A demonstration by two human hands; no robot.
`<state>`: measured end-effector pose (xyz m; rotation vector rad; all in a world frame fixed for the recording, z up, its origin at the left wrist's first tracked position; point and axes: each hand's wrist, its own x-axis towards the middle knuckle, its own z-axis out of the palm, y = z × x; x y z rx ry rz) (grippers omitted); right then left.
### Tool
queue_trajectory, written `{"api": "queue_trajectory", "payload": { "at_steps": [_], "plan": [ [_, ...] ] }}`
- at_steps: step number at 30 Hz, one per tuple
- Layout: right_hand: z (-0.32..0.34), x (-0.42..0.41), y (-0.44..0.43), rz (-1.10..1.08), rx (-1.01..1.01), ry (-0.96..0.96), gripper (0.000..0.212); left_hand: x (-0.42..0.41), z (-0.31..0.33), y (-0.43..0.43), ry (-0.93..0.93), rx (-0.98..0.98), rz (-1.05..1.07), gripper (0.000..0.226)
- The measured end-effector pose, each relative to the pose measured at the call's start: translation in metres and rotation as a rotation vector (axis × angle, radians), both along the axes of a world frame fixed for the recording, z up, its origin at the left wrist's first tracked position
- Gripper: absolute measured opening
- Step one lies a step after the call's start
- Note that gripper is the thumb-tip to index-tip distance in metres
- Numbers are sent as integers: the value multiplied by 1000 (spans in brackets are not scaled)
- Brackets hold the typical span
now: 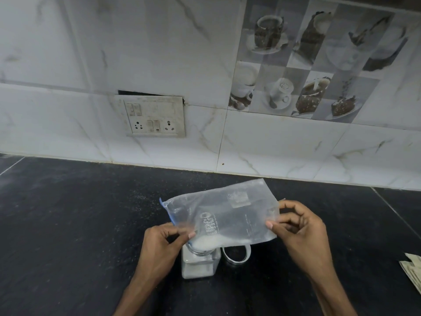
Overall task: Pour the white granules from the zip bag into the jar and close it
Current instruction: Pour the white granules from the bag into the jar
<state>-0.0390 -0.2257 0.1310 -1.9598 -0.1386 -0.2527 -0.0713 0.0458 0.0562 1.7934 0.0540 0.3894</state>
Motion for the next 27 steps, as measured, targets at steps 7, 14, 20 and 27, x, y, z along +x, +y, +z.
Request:
{"api": "queue_trajectory", "payload": {
  "at_steps": [7,14,20,27],
  "plan": [
    [-6,0,1,-3,14,15,34,0,0,0,-8,13,7,48],
    [-7,-1,0,-23,16,-3,33,1,0,0,2,15,2,46],
    [-5,-2,1,-77,30,-18,44,1,-1,1,12,-2,1,41],
    [-7,-2,3,-82,6,-29,56,2,-1,2,15,4,-5,43]
  ]
}}
